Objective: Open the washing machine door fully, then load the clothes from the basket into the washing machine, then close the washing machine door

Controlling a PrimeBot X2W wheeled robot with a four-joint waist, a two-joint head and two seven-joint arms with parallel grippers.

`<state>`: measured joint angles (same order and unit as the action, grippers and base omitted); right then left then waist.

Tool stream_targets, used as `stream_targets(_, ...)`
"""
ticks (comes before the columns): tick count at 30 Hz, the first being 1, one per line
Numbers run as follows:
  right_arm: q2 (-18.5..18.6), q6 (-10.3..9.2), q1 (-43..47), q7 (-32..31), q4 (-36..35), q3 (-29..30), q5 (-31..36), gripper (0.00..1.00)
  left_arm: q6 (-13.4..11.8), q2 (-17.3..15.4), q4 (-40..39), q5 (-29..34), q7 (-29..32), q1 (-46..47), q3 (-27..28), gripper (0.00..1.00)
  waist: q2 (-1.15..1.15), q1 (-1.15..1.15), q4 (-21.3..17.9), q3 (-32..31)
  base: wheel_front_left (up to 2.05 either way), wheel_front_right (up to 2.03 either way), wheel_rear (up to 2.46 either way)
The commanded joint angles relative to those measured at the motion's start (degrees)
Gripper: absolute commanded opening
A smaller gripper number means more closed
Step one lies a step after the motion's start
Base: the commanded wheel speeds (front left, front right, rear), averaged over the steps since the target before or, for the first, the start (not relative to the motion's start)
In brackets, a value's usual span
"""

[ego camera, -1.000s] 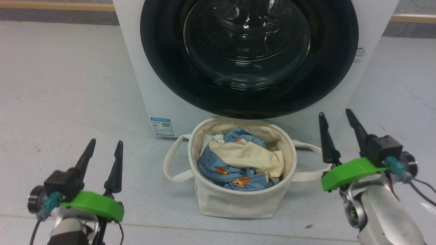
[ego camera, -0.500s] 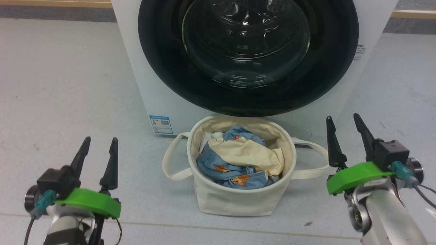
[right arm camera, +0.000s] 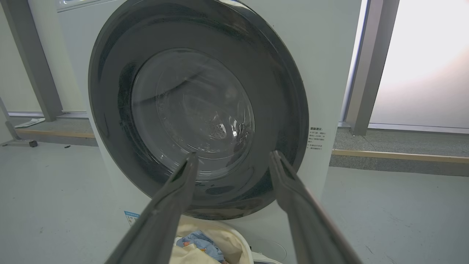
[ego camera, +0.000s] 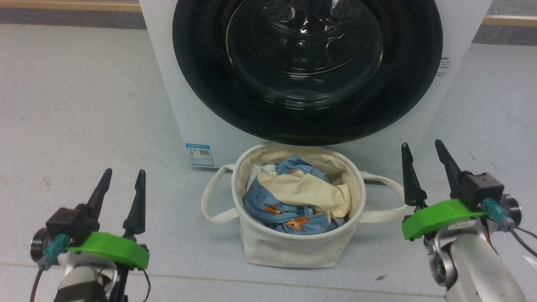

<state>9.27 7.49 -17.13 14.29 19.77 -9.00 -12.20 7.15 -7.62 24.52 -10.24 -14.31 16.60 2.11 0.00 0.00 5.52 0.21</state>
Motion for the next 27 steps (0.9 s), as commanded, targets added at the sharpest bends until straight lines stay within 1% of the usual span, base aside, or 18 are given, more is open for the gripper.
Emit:
stream_targets(1,0.1,0.0,-1.8,0.7,-2.0,-1.1,-0.4,1.0,0.3,-1.2,-1.9,0.5,-0.7,2.8,1.9,1.0,0.0,0.0,0.0,0.0,0.0,0.0,0.0)
stream_targets(6,0.2,0.0,-1.9,0.7,-1.8,-1.1,-0.5,1.0,0.3,-1.1,-2.1,1.1,-0.7,2.7,1.9,1.0,0.0,0.0,-0.1,-0.1,0.17,-0.01,-0.16)
stream_targets(13,0.1,0.0,-2.0,0.7,-1.6,-1.1,-0.6,1.0,0.3,-1.1,-2.1,1.4,-0.7,2.6,1.7,1.0,0.0,0.0,-0.2,-0.1,0.94,0.09,-1.03)
stream_targets(18,0.2,0.0,-2.1,0.7,-1.5,-1.1,-0.7,1.0,0.3,-1.1,-1.9,1.5,-0.7,2.6,1.5,1.0,0.0,0.0,-0.3,-0.2,1.34,0.5,-1.84)
stream_targets(27,0.3,0.0,-2.1,0.7,-1.4,-1.7,-1.3,1.0,0.3,-1.5,-1.4,1.8,-0.7,2.4,0.1,1.0,0.0,0.0,-0.7,-0.3,1.51,0.91,-2.42)
